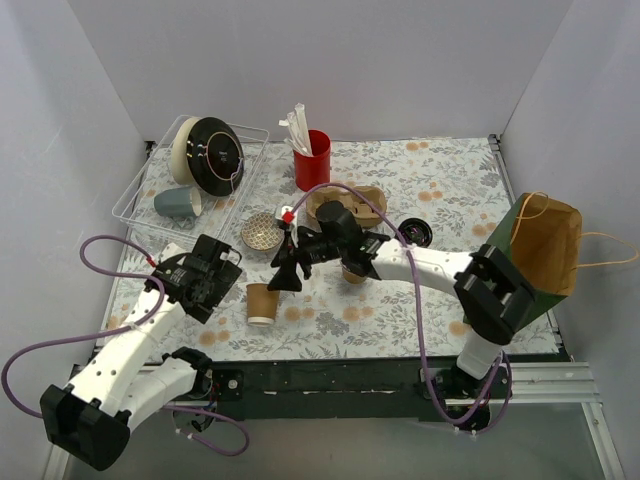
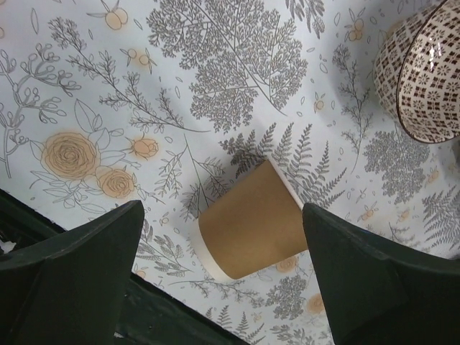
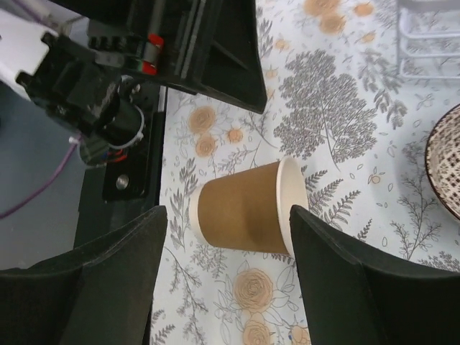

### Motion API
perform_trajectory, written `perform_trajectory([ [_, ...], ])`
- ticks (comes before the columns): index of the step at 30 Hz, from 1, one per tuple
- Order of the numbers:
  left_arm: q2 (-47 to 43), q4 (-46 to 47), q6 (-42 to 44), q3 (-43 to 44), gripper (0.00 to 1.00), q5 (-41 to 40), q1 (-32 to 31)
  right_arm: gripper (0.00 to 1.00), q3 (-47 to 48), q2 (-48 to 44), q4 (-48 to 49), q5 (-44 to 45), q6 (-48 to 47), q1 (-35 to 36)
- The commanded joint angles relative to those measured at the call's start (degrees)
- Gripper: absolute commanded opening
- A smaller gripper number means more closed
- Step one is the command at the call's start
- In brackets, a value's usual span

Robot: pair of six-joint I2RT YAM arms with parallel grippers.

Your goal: Pack the takeout coffee

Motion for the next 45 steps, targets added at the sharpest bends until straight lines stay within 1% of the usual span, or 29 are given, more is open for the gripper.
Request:
perform_trajectory([
  [1,-1.93,0.78,-1.16,-3.6,0.92,4.81,0.3,0.77,8.76,7.41,-13.84,-16.49,-9.17,-1.79],
  [2,-1.93,1.14,-1.08,-4.22,0.92,5.6,0.3,0.77,12.6,8.72,-16.47,-17.38,-13.01,-1.88],
  [3,-1.84,1.23,-0.99,-4.66,0.92,6.13,0.3,0.76,14.3,11.35,-22.42,-18.52,-14.53,-2.05],
  [9,-2.19,2.46,-0.81,-6.51,0.92,6.92,0.3,0.75,22.38,18.13,-33.8,-21.34,-22.79,-2.5],
  [11,-2.28,3.51,-0.46,-7.03,0.92,7.36,0.3,0.74,23.1,19.63,-37.41,-23.18,-24.29,-2.5],
  [14,-2.02,4.65,-0.28,-7.91,0.91,7.8,0.3,0.71,22.23,20.34,-37.68,-23.98,-25.0,-2.5],
  [17,-1.23,5.97,-0.2,-9.05,0.92,8.15,0.3,0.66,21.26,21.04,-37.07,-24.5,-24.92,-2.5],
  [18,-0.79,6.23,-0.11,-9.41,0.92,8.16,0.3,0.61,21.26,21.13,-37.07,-25.46,-24.92,-2.41],
  [20,-0.44,6.94,-0.11,-9.58,0.92,8.16,0.3,0.57,21.17,21.48,-37.15,-26.0,-24.92,-2.5],
  [21,-0.35,7.03,-0.11,-9.5,0.91,8.24,0.3,0.51,21.17,21.48,-37.24,-26.43,-24.92,-2.5],
  [22,-0.09,7.38,-0.02,-9.5,0.92,8.16,0.3,0.48,21.26,21.48,-37.5,-26.61,-25.09,-2.5],
  [24,0.0,7.73,0.24,-9.32,0.92,8.24,0.3,0.45,21.17,21.39,-37.16,-27.14,-25.09,-2.5],
  [26,0.0,8.52,0.51,-9.41,0.92,7.98,0.3,0.45,21.17,21.66,-36.72,-27.32,-24.13,-2.5],
  [28,0.09,9.13,0.59,-9.58,0.91,8.24,0.3,0.41,20.91,22.1,-35.75,-27.05,-22.9,-2.5],
  [37,-0.44,8.79,0.33,-9.24,0.91,6.84,0.3,0.11,18.0,21.57,-28.81,-25.47,-15.08,-2.5],
  [38,-0.44,8.7,0.42,-8.36,0.92,5.71,0.3,0.08,18.09,20.96,-28.89,-25.12,-14.81,-2.58],
  [39,-0.35,8.52,0.85,-7.57,0.92,4.74,0.3,0.02,18.35,20.61,-29.33,-24.34,-14.63,-2.67],
  [40,-0.09,8.35,1.21,-6.78,0.92,3.6,0.3,0.01,19.75,19.99,-30.38,-23.37,-14.63,-2.76],
  [41,0.18,8.09,1.91,-4.42,0.93,0.28,0.21,0.01,20.46,18.51,-33.43,-21.97,-15.24,-2.76],
  [43,1.58,7.47,2.96,-2.04,0.93,-3.43,0.3,0.01,21.6,16.31,-35.57,-17.05,-16.39,-2.76],
  [44,2.19,7.47,4.1,-0.63,0.93,-7.45,0.3,0.01,21.52,13.6,-36.88,-15.29,-16.65,-2.76],
  [45,3.77,7.38,4.55,1.73,0.94,-9.23,0.3,0.01,21.26,12.09,-37.59,-11.01,-17.0,-2.76],
])
